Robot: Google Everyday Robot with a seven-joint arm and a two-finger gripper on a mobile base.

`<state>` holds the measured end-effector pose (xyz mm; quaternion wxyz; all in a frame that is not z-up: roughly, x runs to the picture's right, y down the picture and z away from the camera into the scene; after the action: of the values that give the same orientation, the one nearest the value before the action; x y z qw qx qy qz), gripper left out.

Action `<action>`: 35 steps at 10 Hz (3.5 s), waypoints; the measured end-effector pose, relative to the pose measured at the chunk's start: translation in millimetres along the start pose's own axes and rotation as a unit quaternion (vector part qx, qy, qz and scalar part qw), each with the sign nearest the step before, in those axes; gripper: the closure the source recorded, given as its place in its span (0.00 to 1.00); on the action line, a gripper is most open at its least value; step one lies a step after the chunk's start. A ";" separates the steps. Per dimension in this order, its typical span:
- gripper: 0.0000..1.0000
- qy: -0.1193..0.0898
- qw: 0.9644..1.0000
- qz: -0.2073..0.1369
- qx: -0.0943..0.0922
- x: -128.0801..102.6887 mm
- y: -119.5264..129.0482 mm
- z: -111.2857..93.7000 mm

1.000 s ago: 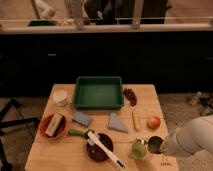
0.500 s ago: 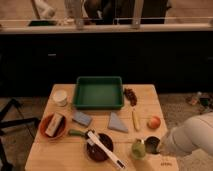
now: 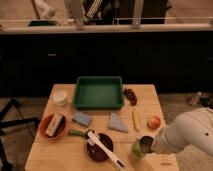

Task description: Stack cups into tray

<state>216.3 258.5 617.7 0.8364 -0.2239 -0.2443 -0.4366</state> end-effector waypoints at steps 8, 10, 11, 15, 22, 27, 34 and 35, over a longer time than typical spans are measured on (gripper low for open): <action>1.00 -0.046 0.999 -0.005 -0.015 -1.7 -8.0 43.3; 1.00 -0.055 0.998 0.002 -0.014 -1.8 -3.9 53.8; 0.97 -0.056 0.998 0.005 -0.013 -1.3 -2.4 55.0; 0.75 -0.056 0.998 0.005 -0.012 -1.1 -2.6 55.0; 0.20 -0.056 0.998 0.005 -0.012 -1.1 -2.1 54.9; 0.20 -0.056 0.998 0.005 -0.012 -1.1 -2.1 54.9; 0.20 -0.037 0.999 0.019 -0.005 0.3 1.2 45.8; 0.20 -0.035 0.999 0.019 -0.005 0.8 1.3 44.3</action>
<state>208.3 284.7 652.5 0.8344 -0.2478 -0.2669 -0.4136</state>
